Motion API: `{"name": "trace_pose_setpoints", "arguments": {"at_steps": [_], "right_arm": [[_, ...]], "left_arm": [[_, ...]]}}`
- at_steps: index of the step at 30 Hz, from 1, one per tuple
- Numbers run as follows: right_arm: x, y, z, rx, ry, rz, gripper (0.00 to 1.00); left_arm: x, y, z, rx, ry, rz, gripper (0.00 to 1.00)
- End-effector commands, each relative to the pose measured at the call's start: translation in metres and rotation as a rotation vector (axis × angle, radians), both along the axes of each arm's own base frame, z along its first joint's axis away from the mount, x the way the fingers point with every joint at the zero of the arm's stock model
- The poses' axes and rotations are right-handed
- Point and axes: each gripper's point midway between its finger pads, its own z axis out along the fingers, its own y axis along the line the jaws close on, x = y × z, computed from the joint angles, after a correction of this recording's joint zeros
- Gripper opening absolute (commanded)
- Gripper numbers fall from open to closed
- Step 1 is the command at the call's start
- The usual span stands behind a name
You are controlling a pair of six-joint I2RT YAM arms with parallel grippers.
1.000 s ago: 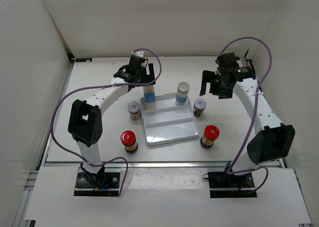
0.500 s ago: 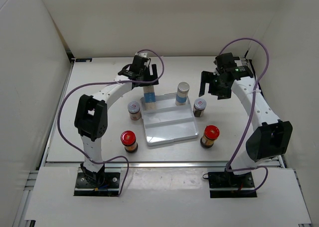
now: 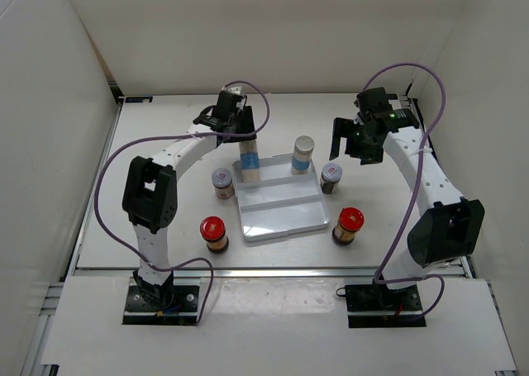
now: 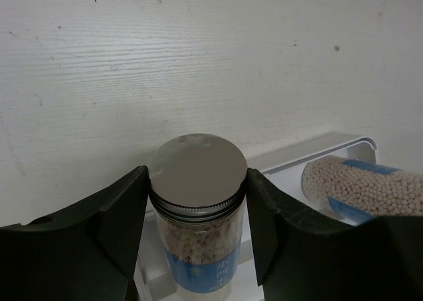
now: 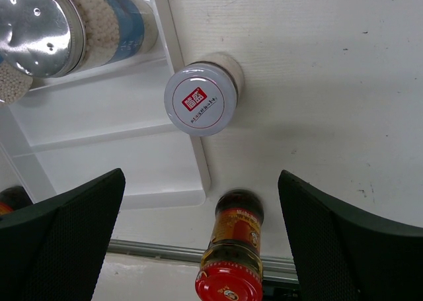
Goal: Organize the condiment bottles
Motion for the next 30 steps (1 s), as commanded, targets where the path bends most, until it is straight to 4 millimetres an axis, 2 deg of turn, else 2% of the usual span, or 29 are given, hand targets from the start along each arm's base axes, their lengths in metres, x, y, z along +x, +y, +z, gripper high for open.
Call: {"name": "trace_pose_setpoints", "arguments": {"at_steps": [1, 4, 6, 10, 13, 14, 15, 21, 26, 27, 29, 30], "right_arm": [[0.009, 0.004, 0.013, 0.018, -0.04, 0.011, 1.0], [0.009, 0.006, 0.013, 0.026, -0.038, 0.015, 1.0], [0.009, 0.006, 0.013, 0.026, -0.038, 0.015, 1.0], [0.009, 0.006, 0.013, 0.026, -0.038, 0.015, 1.0], [0.009, 0.006, 0.013, 0.026, -0.038, 0.015, 1.0], [0.009, 0.006, 0.013, 0.026, -0.038, 0.015, 1.0], [0.009, 0.006, 0.013, 0.026, -0.038, 0.015, 1.0], [0.009, 0.006, 0.013, 0.026, -0.038, 0.015, 1.0], [0.008, 0.005, 0.016, 0.028, -0.047, 0.015, 1.0], [0.006, 0.005, 0.013, 0.026, -0.039, 0.015, 1.0], [0.006, 0.005, 0.013, 0.026, -0.038, 0.015, 1.0], [0.005, 0.004, 0.009, 0.023, -0.028, 0.015, 1.0]], "left_arm": [[-0.001, 0.001, 0.035, -0.033, -0.082, -0.011, 0.43], [-0.004, 0.002, 0.037, -0.032, -0.097, -0.017, 0.35], [-0.004, 0.002, 0.035, -0.032, -0.097, -0.017, 0.25], [-0.004, 0.005, 0.044, -0.034, -0.116, -0.009, 0.22], [-0.005, 0.008, 0.06, -0.034, -0.151, -0.004, 0.17], [-0.005, 0.008, 0.06, -0.027, -0.154, -0.01, 0.15], [-0.006, 0.011, 0.073, -0.032, -0.18, -0.001, 0.14], [-0.021, 0.026, 0.092, 0.009, -0.242, -0.006, 0.11], [-0.042, 0.021, 0.103, 0.059, -0.29, -0.056, 0.11], [-0.045, 0.025, 0.099, 0.076, -0.286, -0.056, 0.11], [-0.054, 0.017, 0.107, 0.082, -0.322, -0.086, 0.11], [-0.058, 0.022, 0.094, 0.109, -0.315, -0.087, 0.11]]}}
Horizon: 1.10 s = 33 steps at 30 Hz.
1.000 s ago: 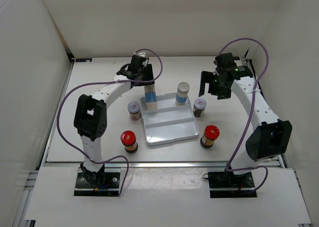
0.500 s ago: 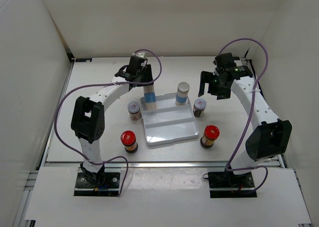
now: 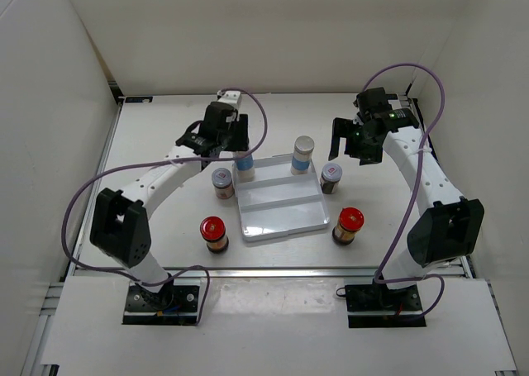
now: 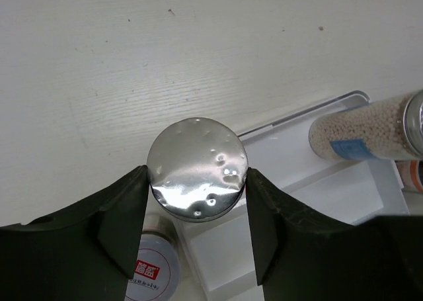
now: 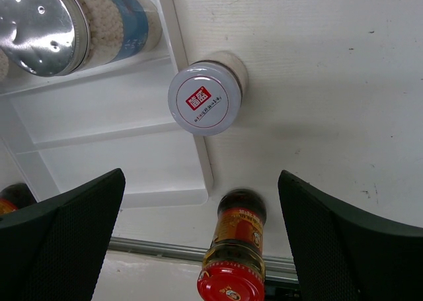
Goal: Organize the condiment bottles
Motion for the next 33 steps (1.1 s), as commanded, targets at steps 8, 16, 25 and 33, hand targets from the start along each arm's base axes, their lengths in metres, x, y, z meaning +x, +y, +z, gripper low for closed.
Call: {"name": "trace_pose_setpoints", "arguments": {"at_steps": [8, 16, 25, 33], "right_arm": [[0.005, 0.003, 0.01, 0.019, -0.033, 0.012, 1.0], [-0.001, 0.004, 0.006, 0.021, -0.02, 0.025, 1.0], [-0.019, 0.008, -0.018, 0.041, 0.055, 0.066, 1.0], [-0.023, 0.01, -0.052, 0.03, 0.183, 0.07, 1.0]], "left_arm": [[-0.027, 0.007, 0.021, 0.046, -0.185, -0.02, 0.11], [-0.04, 0.006, 0.0, 0.041, -0.142, -0.039, 0.27], [-0.047, -0.009, 0.015, 0.011, -0.14, -0.112, 0.72], [-0.058, -0.025, 0.02, 0.016, -0.131, -0.167, 0.83]]}}
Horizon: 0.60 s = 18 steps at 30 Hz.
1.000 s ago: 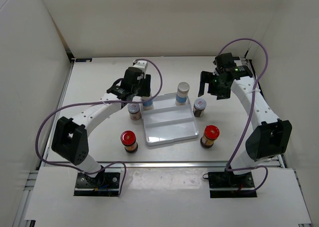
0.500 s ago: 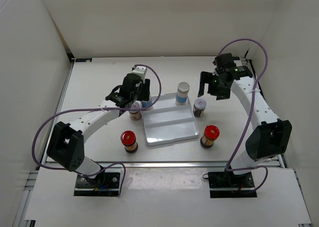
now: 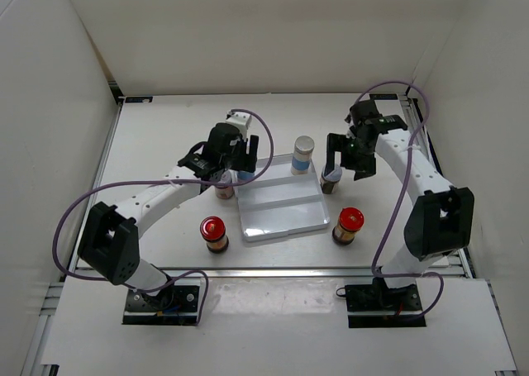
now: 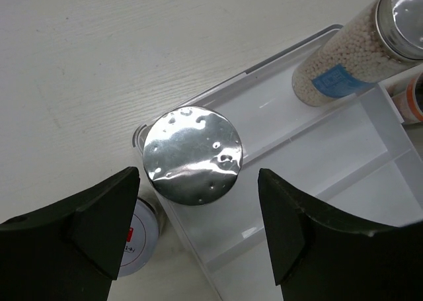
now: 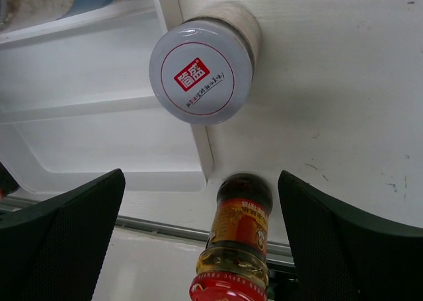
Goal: Organize the condiment bottles
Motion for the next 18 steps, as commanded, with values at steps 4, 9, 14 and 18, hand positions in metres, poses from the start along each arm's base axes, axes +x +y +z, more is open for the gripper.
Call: {"name": "trace_pose_setpoints", "arguments": {"at_steps": [4, 9, 14, 18], "right_arm": [[0.008, 0.005, -0.011, 0.007, 0.029, 0.016, 1.0], [0.013, 0.006, -0.024, 0.0, 0.06, 0.016, 1.0], [0.022, 0.011, -0.034, -0.007, 0.073, 0.033, 0.94], [0.027, 0.012, -0.041, -0.013, 0.087, 0.042, 0.8]], "left_arm": [[-0.007, -0.012, 0.04, -0.039, -0.057, -0.047, 0.89], [-0.005, -0.016, 0.055, -0.044, -0.087, -0.053, 0.99], [-0.003, -0.003, 0.095, -0.035, -0.179, -0.02, 0.99], [-0.007, 0.011, 0.118, -0.006, -0.249, -0.002, 0.99]]}}
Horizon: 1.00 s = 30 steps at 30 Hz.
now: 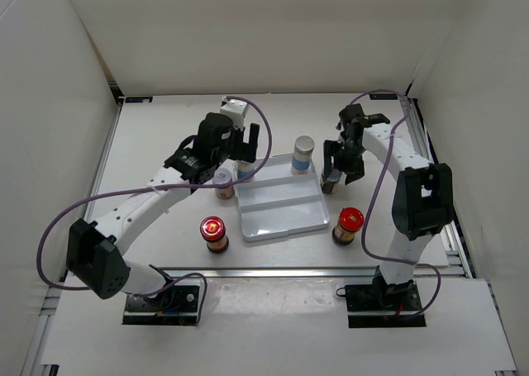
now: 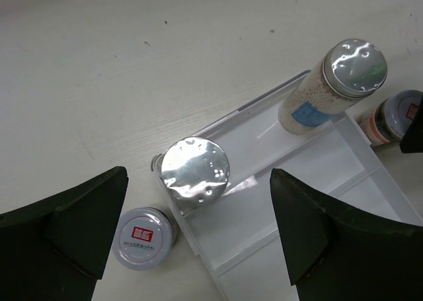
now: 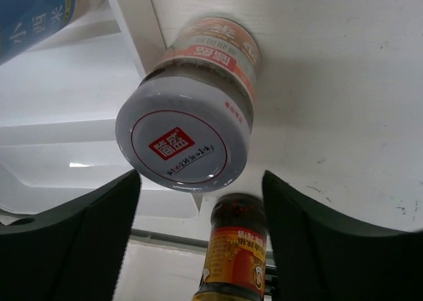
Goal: Organize the condiment bottles
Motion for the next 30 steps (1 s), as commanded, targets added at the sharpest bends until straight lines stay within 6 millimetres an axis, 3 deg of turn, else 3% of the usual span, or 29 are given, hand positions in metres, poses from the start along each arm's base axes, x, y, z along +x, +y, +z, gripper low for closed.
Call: {"name": "trace_pose_setpoints", "arguments": {"at_steps": [1, 4, 5, 8, 12, 14, 15, 16, 17, 18, 19, 22, 30], "right_arm": [[0.018, 0.008, 0.013, 0.024, -0.061, 0.025, 0.75], [0.023, 0.007, 0.016, 0.014, -0.071, 0.031, 0.52], [0.027, 0.008, 0.023, 0.002, -0.092, 0.036, 0.38], [0.03, 0.004, 0.035, -0.018, -0.12, 0.029, 0.15], [0.032, 0.0, 0.06, -0.059, -0.2, 0.027, 0.01], [0.029, 0.005, 0.065, -0.071, -0.22, 0.044, 0.01], [0.027, 0.009, 0.065, -0.073, -0.223, 0.068, 0.06], [0.025, 0.008, 0.064, -0.074, -0.22, 0.068, 0.19], [0.025, 0.008, 0.064, -0.074, -0.22, 0.068, 0.39], [0.024, 0.012, 0.062, -0.072, -0.222, 0.079, 0.73], [0.027, 0.013, 0.062, -0.068, -0.235, 0.078, 0.84], [0.036, 0.012, 0.054, -0.093, -0.228, 0.072, 1.0], [0.058, 0.016, 0.032, -0.122, -0.193, 0.07, 1.0]], "left_arm": [[-0.006, 0.018, 0.057, 0.001, -0.132, 0.03, 0.99], [-0.012, 0.031, 0.067, 0.027, -0.157, 0.056, 0.99], [-0.013, 0.036, 0.065, 0.036, -0.157, 0.072, 0.99], [-0.02, 0.049, 0.053, 0.065, -0.144, 0.108, 0.99], [-0.027, 0.067, 0.043, 0.077, -0.127, 0.188, 0.99], [-0.028, 0.071, 0.035, 0.09, -0.11, 0.207, 0.99], [-0.029, 0.073, 0.031, 0.1, -0.104, 0.215, 0.99], [-0.03, 0.076, 0.029, 0.112, -0.097, 0.222, 0.99], [-0.03, 0.076, 0.029, 0.102, -0.095, 0.226, 0.99], [-0.031, 0.078, 0.027, 0.113, -0.089, 0.235, 0.99], [-0.031, 0.079, 0.023, 0.12, -0.082, 0.235, 0.99], [-0.031, 0.08, 0.018, 0.128, -0.07, 0.247, 0.99], [-0.033, 0.085, 0.016, 0.147, -0.061, 0.262, 0.99]]}}
